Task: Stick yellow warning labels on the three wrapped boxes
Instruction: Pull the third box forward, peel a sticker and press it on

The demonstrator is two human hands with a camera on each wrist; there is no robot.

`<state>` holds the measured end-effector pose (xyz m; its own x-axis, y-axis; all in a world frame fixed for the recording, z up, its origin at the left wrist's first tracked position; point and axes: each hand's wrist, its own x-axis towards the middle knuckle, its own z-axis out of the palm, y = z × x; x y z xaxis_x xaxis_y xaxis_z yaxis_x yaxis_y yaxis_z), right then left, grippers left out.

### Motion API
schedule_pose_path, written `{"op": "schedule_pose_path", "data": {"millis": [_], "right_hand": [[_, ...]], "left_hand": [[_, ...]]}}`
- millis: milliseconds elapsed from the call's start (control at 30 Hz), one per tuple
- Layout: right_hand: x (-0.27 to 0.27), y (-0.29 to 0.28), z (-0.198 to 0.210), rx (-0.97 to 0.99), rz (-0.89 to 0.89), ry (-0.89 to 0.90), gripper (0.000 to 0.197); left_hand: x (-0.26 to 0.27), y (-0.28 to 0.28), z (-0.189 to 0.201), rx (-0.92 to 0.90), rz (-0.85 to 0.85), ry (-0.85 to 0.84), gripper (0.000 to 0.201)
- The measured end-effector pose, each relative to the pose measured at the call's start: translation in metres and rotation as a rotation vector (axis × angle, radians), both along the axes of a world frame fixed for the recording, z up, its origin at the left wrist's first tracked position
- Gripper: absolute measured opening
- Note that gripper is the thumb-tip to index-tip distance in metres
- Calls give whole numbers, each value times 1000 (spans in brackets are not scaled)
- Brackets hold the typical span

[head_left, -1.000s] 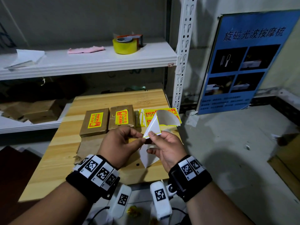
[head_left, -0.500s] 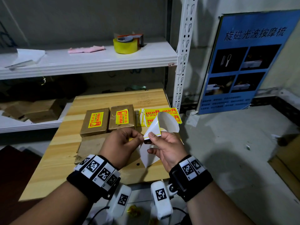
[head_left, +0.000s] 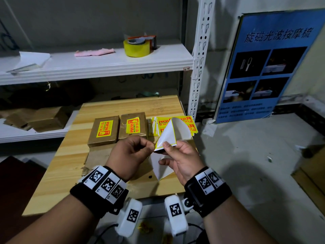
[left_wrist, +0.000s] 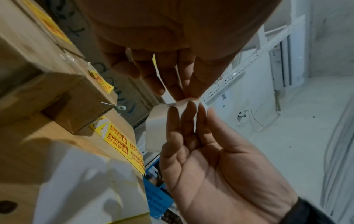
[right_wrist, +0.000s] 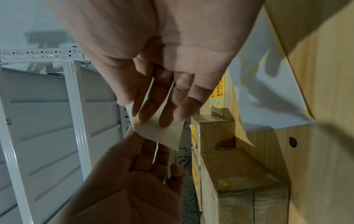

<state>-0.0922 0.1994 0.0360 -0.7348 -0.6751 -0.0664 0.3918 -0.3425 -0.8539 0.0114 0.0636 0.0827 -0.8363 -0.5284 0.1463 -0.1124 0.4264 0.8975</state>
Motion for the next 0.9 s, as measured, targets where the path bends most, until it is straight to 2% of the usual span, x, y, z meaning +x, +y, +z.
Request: {"op": "schedule_pose_path", "data": {"millis": [67,133,233,300,467,600,700,800,900], "right_hand": [[0,0,1,-9,0,-10,10],[0,-1,-1,-4,-8,0,15],[1,-2,-3,36,-36,67,11],[2,-2,-4,41,-37,96,8],[3,-3,-5,50,-31,117,8],[5,-4,-4,58,-20,111,17],[7,-5,-5,61,-13,130,12],[8,-6,-6,82,-18,151,12],[7,-7,-8,91,-13,148,9]], "left_hand": [[3,0,0,-107,-17,10,14],[5,-2,-1,-235,-30,23,5],[9,-2,1,-436,-41,62,14],[8,-1,4,-414,-7,55,19],[5,-2,2,-226,77,-2,24],[6,0,5,-228,124,-62,21],[6,3,8,-248,146,-104,11],[5,3,10,-316,151,-120,15],[5,2,10,-319,165,-127,9]]}}
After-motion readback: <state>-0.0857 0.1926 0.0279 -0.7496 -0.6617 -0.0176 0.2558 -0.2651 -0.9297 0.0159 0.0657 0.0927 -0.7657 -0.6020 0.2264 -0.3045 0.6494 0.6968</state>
